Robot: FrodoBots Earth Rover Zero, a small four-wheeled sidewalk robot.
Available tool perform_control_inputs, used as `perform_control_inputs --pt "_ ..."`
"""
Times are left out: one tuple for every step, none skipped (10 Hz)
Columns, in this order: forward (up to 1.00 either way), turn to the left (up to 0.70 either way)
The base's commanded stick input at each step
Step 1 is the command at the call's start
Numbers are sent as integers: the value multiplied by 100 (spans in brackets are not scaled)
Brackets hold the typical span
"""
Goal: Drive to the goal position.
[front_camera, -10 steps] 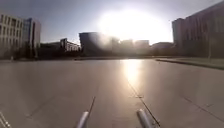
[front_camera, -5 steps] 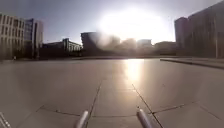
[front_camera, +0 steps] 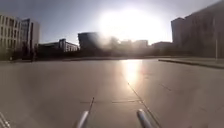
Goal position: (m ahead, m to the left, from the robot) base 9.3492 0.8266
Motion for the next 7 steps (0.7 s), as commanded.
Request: perform_control_inputs --pt "100 0" --pt "100 0" --pt "100 0" --pt "100 0" --pt "100 0" --pt "100 0" --pt "100 0"
